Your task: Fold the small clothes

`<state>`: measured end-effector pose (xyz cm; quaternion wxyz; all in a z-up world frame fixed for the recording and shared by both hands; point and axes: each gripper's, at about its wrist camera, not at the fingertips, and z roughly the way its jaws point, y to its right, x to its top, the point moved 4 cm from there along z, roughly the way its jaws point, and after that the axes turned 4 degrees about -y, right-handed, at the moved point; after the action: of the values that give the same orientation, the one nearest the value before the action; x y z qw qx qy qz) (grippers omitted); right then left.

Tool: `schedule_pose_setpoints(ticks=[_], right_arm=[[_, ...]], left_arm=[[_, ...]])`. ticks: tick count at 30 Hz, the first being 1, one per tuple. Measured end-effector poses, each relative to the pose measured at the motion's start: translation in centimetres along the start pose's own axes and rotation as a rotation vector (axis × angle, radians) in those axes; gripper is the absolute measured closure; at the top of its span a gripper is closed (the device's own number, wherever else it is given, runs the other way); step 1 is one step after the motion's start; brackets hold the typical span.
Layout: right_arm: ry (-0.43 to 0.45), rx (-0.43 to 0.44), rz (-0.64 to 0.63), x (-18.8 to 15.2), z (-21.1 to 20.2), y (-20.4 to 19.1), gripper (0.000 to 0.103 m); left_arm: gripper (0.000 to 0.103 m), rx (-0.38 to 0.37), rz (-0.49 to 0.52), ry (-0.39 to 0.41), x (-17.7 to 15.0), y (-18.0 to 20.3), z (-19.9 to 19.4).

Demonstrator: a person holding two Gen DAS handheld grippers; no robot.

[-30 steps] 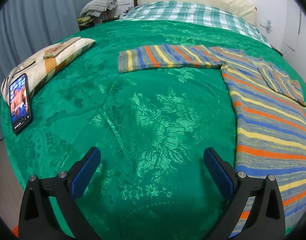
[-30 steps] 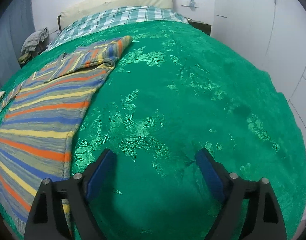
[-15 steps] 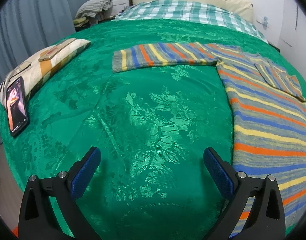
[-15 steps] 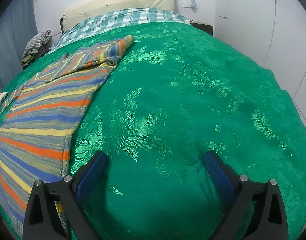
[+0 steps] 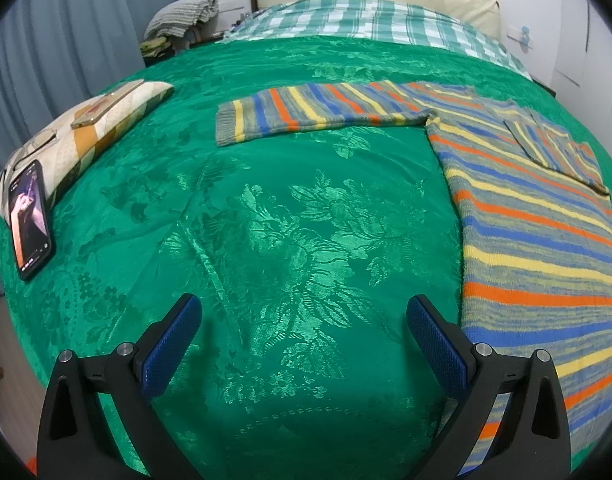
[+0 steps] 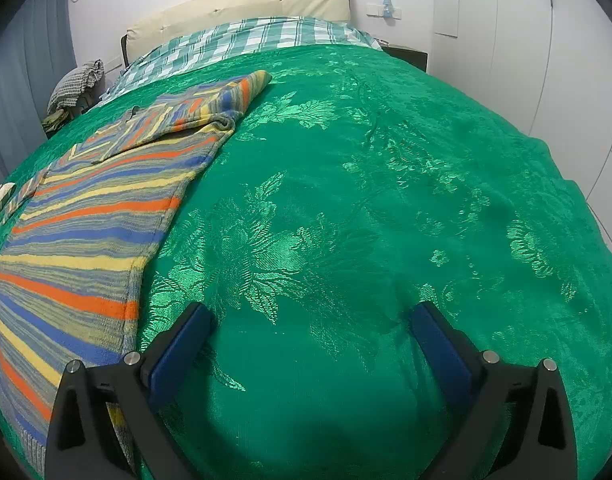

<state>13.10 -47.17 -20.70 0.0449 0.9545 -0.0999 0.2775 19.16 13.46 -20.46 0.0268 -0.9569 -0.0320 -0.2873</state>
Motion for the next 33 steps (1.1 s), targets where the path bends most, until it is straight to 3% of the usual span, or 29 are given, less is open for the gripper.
schedule_pose_setpoints(ticks=[15, 18, 22, 26, 30, 33], right_arm=[[0.0, -0.001, 0.001, -0.1, 0.0, -0.1, 0.002], [-0.001, -0.002, 0.0, 0.0, 0.1, -0.1, 0.002], [-0.003, -0.003, -0.002, 0.0, 0.1, -0.2, 0.002], [-0.006, -0.002, -0.006, 0.1, 0.3, -0.2, 0.001], [-0.009, -0.005, -0.01, 0.3, 0.5, -0.2, 0.0], [-0.009, -0.005, -0.011, 0.3, 0.6, -0.2, 0.0]], left_arm=[[0.001, 0.0, -0.001, -0.014, -0.1, 0.0, 0.1], [0.001, -0.077, -0.061, -0.04, 0.5, -1.1, -0.8], [0.001, -0.212, -0.217, -0.016, 4.9, -5.1, -1.3], [0.001, -0.287, -0.355, -0.024, 12.0, -9.9, 2.2], [0.002, -0.211, -0.425, -0.109, 17.0, -12.9, 8.6], [0.006, -0.189, -0.423, -0.174, 18.5, -12.6, 12.1]])
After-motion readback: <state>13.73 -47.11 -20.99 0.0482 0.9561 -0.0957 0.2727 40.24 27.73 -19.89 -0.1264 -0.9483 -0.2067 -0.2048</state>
